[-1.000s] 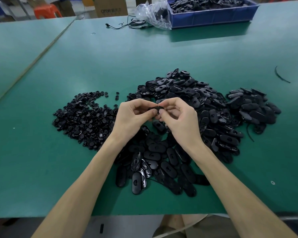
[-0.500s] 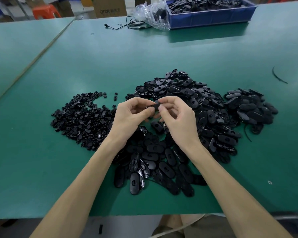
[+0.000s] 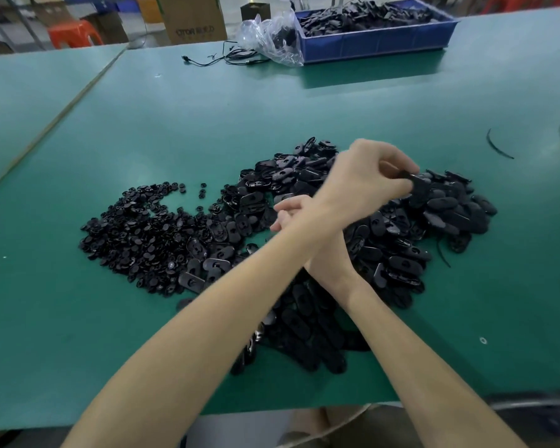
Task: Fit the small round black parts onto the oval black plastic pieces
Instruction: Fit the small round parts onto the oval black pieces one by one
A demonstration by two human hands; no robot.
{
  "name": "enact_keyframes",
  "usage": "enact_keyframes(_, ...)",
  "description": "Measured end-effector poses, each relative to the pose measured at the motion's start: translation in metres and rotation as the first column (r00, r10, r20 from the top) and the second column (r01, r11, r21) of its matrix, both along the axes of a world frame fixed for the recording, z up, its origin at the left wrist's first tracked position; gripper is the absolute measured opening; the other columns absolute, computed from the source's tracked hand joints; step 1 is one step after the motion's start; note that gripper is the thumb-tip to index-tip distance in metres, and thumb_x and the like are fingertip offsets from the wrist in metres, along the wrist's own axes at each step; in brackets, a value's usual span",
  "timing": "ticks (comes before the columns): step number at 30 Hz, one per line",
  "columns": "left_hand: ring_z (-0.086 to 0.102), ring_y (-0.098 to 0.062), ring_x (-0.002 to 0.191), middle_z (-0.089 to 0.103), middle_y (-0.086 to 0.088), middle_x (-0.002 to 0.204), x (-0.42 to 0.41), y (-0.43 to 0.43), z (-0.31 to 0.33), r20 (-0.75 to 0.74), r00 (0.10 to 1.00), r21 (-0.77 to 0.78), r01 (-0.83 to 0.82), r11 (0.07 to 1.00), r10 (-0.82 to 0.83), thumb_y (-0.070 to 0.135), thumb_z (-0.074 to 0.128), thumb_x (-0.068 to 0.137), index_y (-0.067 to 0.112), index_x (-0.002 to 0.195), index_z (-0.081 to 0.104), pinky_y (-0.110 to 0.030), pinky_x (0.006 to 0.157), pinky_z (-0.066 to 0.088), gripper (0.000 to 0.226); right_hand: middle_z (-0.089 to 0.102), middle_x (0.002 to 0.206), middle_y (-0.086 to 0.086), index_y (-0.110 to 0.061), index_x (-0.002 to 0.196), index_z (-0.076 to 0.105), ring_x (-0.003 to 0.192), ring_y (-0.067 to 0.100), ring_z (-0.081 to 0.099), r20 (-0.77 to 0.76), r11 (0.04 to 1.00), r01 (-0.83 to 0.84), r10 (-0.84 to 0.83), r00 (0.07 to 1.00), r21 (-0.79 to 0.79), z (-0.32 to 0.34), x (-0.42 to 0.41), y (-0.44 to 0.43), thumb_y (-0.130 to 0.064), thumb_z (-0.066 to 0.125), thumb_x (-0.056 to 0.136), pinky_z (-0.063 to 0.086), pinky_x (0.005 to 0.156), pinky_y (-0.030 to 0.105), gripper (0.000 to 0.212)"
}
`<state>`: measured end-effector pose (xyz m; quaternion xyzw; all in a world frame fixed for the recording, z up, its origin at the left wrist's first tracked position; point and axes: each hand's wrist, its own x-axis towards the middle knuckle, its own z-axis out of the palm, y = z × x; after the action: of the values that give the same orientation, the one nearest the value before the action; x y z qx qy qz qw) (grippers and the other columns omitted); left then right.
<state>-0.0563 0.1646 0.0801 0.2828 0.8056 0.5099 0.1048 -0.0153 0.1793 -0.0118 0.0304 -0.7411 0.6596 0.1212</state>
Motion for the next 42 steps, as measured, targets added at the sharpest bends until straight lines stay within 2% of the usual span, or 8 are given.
enact_keyframes(6, 0.06, -0.006, 0.046, 0.073, -0.006, 0.076, -0.009, 0.066, -0.028, 0.121, 0.993, -0.055, 0.012, 0.998, -0.005, -0.002, 0.074, 0.088, 0.002, 0.098, 0.076, -0.016, 0.053, 0.052, 0.011, 0.073, 0.082, -0.011, -0.016, 0.109, 0.067, 0.068, -0.001, 0.071, 0.076, 0.987, 0.053, -0.065, 0.995, 0.149, 0.0, -0.007, -0.007, -0.009, 0.061, 0.103, 0.055, 0.065, 0.012, 0.011)
enact_keyframes(12, 0.075, -0.031, 0.099, 0.072, -0.019, 0.122, 0.002, 0.066, -0.039, 0.181, 0.983, 0.014, 0.034, 0.999, -0.036, -0.004, 0.063, 0.096, 0.001, 0.134, 0.065, -0.042, 0.087, 0.063, 0.038, 0.073, 0.077, -0.015, -0.025, 0.1, 0.068, 0.069, 0.0, 0.073, 0.034, 0.972, 0.079, -0.089, 0.995, 0.221, -0.003, -0.006, -0.01, -0.009, 0.066, 0.099, 0.057, 0.077, 0.015, 0.016)
enact_keyframes(18, 0.072, -0.011, 0.102, 0.068, 0.003, 0.136, 0.012, 0.02, -0.021, -0.144, 0.981, -0.106, 0.118, 0.987, -0.133, 0.001, 0.056, 0.1, 0.016, 0.134, 0.069, -0.026, 0.096, 0.054, 0.039, 0.069, 0.088, -0.003, -0.011, 0.112, 0.065, 0.072, -0.001, 0.069, 0.08, 0.996, -0.086, 0.084, 0.993, 0.029, -0.004, -0.007, -0.002, -0.003, 0.067, 0.099, 0.054, 0.068, 0.014, 0.015)
enact_keyframes(21, 0.074, -0.006, 0.091, 0.076, 0.006, 0.115, 0.016, -0.013, -0.014, -0.246, 0.969, -0.003, 0.024, 1.0, -0.023, -0.002, 0.056, 0.099, 0.016, 0.118, 0.075, -0.02, 0.087, 0.056, 0.033, 0.062, 0.088, -0.003, 0.007, 0.123, 0.061, 0.074, -0.003, 0.06, 0.083, 0.974, -0.212, 0.219, 0.972, -0.083, -0.003, 0.0, 0.001, 0.007, 0.061, 0.101, 0.054, 0.074, 0.018, 0.022)
enact_keyframes(25, 0.073, 0.001, 0.089, 0.077, 0.01, 0.105, 0.003, -0.071, -0.022, -0.229, 0.942, 0.106, -0.228, 0.968, 0.247, -0.012, 0.05, 0.095, 0.017, 0.105, 0.078, -0.014, 0.08, 0.053, 0.042, 0.06, 0.086, -0.008, -0.016, 0.094, 0.066, 0.083, 0.009, 0.057, 0.078, 0.959, -0.073, 0.054, 0.995, 0.275, 0.002, -0.004, -0.002, -0.001, 0.075, 0.09, 0.046, 0.081, 0.032, 0.018)
enact_keyframes(28, 0.072, -0.005, 0.092, 0.076, 0.009, 0.102, -0.011, -0.119, -0.035, -0.257, 0.874, 0.013, -0.424, 0.905, 0.413, -0.008, 0.053, 0.095, 0.019, 0.101, 0.078, -0.019, 0.082, 0.056, 0.038, 0.064, 0.111, -0.005, -0.02, 0.115, 0.069, 0.111, 0.016, 0.05, 0.049, 0.922, -0.088, 0.075, 0.996, 0.378, 0.003, -0.004, -0.005, -0.022, 0.085, 0.086, 0.047, 0.093, 0.028, 0.034)
enact_keyframes(35, 0.055, -0.035, 0.116, 0.067, -0.015, 0.122, -0.026, -0.183, -0.074, -0.521, 0.709, -0.395, -0.694, 0.602, 0.476, 0.014, 0.06, 0.102, 0.009, 0.123, 0.07, -0.046, 0.103, 0.045, 0.024, 0.057, 0.112, -0.015, -0.026, 0.126, 0.068, 0.108, 0.004, 0.04, 0.064, 0.827, -0.095, 0.072, 0.995, 0.555, -0.004, -0.003, -0.004, -0.028, 0.078, 0.093, 0.035, 0.093, 0.019, 0.034)
enact_keyframes(42, 0.054, -0.034, 0.113, 0.068, -0.012, 0.111, -0.024, -0.184, -0.075, -0.513, 0.702, -0.397, -0.704, 0.589, 0.494, 0.024, 0.064, 0.102, 0.013, 0.113, 0.074, -0.044, 0.102, 0.039, 0.019, 0.064, 0.113, -0.014, -0.027, 0.127, 0.067, 0.103, 0.007, 0.048, 0.071, 0.835, -0.106, 0.08, 0.994, 0.541, 0.001, -0.001, -0.004, -0.022, 0.076, 0.094, 0.038, 0.091, 0.019, 0.035)
